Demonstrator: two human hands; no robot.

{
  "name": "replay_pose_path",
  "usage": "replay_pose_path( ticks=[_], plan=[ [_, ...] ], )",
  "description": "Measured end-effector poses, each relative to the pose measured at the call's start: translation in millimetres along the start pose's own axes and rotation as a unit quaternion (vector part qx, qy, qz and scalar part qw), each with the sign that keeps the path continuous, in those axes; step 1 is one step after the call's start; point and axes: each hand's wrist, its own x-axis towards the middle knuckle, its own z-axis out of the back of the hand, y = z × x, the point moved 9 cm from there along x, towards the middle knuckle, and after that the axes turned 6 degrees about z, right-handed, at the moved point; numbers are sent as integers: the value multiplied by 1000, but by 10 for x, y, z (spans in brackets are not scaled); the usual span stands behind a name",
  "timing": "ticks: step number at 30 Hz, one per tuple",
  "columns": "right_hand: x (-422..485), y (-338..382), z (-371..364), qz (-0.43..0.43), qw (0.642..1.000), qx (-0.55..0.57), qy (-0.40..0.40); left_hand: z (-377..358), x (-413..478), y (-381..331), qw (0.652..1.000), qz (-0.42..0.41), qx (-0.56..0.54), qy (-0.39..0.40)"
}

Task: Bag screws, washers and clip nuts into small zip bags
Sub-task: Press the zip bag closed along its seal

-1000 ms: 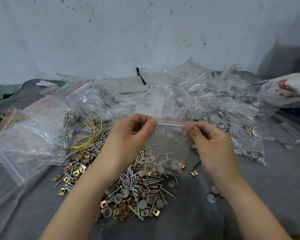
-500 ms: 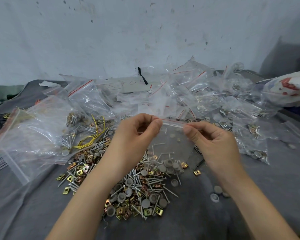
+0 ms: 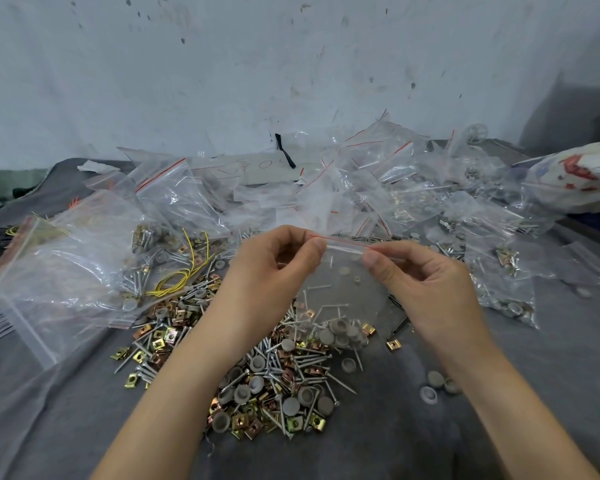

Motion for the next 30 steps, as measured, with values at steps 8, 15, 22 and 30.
replay_pose_path(
  ticks=[8,15,22,30],
  plan=[
    [-20,46,-19,10,1000,-5,4,-17,-1,29,1000,0,2,10],
    [-27,53,-60,16,1000,8,14,-108,11,99,997,21,-30,64],
    [-40,85,-109,27,999,18,39,-174,-2,97,994,12,-64,92],
    [-48,102,-126,35,998,21,43,-198,-10,76,993,-2,-73,93]
  ],
)
